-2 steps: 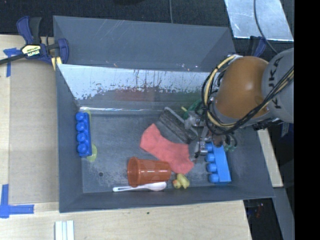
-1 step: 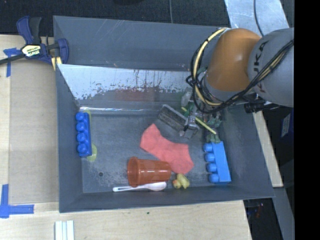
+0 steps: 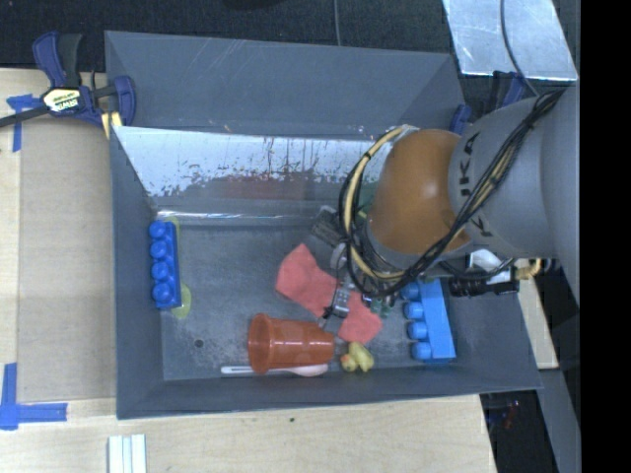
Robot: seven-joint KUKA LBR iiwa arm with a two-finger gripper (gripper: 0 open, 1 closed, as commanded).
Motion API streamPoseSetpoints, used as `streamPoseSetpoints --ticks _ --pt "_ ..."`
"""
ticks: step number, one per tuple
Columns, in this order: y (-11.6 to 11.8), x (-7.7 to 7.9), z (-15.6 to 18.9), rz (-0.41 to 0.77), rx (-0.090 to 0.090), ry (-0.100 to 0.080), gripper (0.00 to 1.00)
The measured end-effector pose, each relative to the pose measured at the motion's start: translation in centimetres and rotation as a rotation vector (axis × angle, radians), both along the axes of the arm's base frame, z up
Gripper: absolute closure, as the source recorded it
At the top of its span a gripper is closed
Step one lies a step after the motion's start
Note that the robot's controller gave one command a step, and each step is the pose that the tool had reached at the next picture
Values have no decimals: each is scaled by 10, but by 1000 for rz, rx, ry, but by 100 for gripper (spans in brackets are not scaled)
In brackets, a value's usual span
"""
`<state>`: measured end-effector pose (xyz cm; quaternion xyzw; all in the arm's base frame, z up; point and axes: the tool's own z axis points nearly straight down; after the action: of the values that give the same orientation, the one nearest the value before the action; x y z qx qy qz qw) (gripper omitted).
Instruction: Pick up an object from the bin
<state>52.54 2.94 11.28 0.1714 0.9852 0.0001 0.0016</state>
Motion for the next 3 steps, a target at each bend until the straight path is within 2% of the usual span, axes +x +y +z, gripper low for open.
streamPoseSetpoints --ticks 1,2,3 --pt "-22 -4 -45 -49 -5 -25 0" --pt "-2 -22 -43 -188 5 0 100" --pt "-2 -22 -42 -187 5 -1 100"
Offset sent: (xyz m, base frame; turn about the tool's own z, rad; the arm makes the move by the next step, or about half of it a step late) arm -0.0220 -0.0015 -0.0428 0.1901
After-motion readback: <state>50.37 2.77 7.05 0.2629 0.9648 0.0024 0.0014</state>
